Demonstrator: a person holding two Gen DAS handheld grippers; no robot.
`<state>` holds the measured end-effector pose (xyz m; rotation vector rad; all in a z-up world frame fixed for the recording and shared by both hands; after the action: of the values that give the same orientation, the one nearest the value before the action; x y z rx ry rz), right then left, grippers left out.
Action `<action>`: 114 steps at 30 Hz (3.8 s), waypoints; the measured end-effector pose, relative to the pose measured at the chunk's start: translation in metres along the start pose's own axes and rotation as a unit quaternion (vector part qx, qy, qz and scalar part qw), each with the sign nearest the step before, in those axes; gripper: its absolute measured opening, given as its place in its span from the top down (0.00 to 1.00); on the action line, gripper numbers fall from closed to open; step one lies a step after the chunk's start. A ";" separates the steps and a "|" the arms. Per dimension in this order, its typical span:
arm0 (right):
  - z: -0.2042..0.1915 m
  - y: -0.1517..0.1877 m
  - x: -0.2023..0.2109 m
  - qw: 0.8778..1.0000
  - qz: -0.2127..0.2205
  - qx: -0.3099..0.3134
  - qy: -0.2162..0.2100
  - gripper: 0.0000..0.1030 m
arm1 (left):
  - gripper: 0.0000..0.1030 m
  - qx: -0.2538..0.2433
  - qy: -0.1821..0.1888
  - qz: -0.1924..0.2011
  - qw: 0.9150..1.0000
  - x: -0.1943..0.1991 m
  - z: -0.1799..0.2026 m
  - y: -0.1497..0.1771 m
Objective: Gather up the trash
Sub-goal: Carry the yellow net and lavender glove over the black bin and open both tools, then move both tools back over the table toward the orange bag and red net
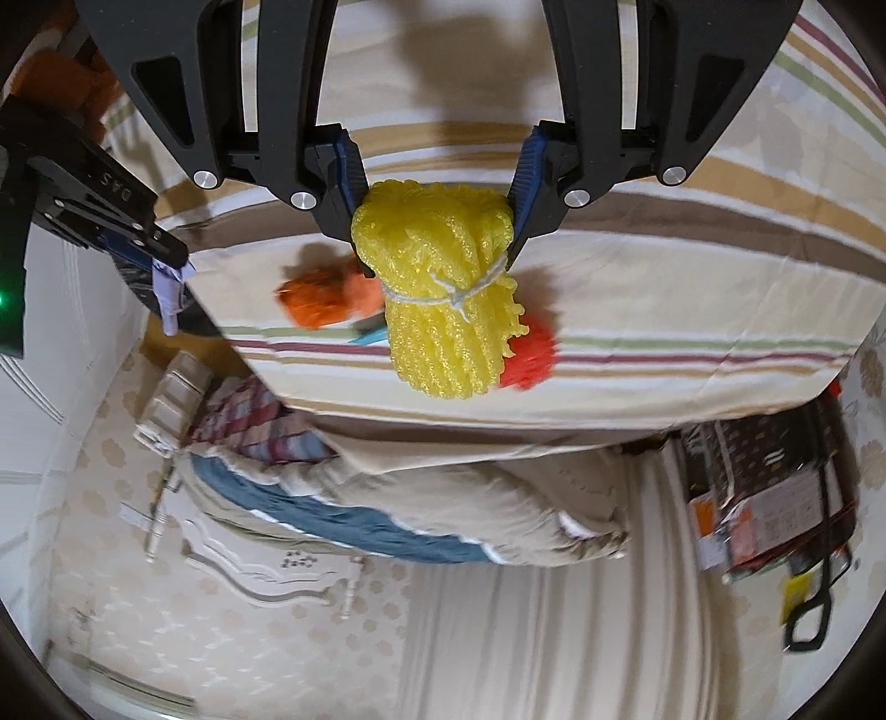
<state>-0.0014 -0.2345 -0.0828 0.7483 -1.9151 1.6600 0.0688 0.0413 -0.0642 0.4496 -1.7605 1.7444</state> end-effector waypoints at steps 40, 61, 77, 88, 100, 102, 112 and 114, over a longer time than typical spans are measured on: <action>0.203 -0.035 -0.041 0.989 0.009 -0.104 0.102 0.67 | 0.57 -0.148 0.097 -0.043 0.983 -0.128 0.246 -0.027; 0.226 -0.031 -0.047 0.985 0.010 -0.119 0.126 0.43 | 0.26 -0.152 0.077 -0.038 0.985 -0.136 0.253 -0.035; 0.180 -0.036 -0.021 0.988 0.032 -0.104 0.109 0.29 | 0.23 -0.113 0.027 -0.032 0.993 -0.101 0.176 -0.034; 0.107 -0.027 -0.018 0.995 0.021 -0.070 0.061 0.28 | 0.23 -0.073 -0.007 -0.030 0.997 -0.063 0.101 -0.022; 0.012 -0.019 -0.032 1.000 -0.001 -0.003 0.005 0.28 | 0.23 -0.022 -0.064 -0.036 0.997 -0.040 0.007 -0.005; -0.004 -0.016 -0.034 1.000 -0.005 0.010 -0.003 0.28 | 0.23 -0.014 -0.071 -0.039 0.997 -0.039 -0.005 -0.002; -0.063 -0.014 -0.048 0.998 -0.021 0.060 -0.028 0.27 | 0.23 0.019 -0.096 -0.050 0.994 -0.041 -0.053 0.011; -0.070 -0.014 -0.052 0.997 -0.023 0.063 -0.030 0.27 | 0.23 0.025 -0.100 -0.052 0.993 -0.042 -0.062 0.014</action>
<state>0.0470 -0.1622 -0.0986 0.8949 -1.8306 1.7616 0.1030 0.0959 -0.1045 0.7475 -1.7981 1.7216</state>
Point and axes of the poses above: each gripper's, at about its wrist camera, not at the fingertips, and x roughly against the way its jaws point, z to its right, y to its underside, the point moved 9 cm from there along -x, roughly the way its jaws point, and after that the axes turned 4 degrees about -x, right-handed, at the moved point
